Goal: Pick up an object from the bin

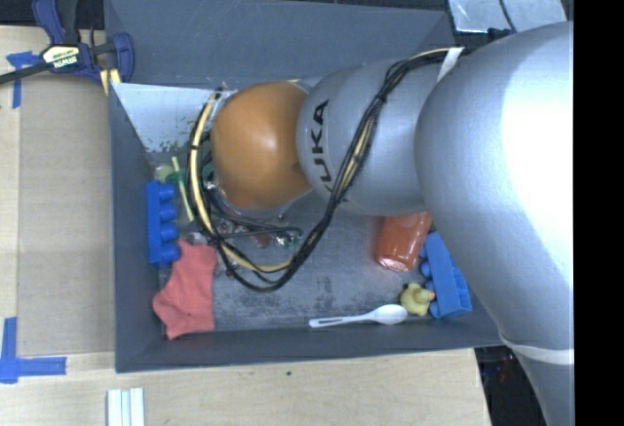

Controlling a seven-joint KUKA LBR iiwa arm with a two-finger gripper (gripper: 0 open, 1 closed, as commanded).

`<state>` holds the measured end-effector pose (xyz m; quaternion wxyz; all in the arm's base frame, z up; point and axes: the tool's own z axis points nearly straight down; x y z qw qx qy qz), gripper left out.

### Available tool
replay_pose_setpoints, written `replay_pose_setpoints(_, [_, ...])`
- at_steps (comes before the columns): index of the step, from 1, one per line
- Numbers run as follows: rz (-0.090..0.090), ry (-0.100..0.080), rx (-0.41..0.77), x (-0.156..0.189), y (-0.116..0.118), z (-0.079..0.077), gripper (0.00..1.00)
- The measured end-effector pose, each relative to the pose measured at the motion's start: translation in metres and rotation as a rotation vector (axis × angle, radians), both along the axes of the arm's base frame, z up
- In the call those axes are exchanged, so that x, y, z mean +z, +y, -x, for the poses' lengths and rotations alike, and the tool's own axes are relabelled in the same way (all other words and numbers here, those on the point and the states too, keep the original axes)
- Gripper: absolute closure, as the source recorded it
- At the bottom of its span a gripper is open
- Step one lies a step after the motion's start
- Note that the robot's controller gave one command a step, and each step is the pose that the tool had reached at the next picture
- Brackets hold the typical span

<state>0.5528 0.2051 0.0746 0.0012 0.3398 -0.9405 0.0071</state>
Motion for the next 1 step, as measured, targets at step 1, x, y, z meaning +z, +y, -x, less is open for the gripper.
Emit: replay_pose_setpoints(1, [0.000,0.000,0.000,0.0001,0.0000,0.0000,1.00])
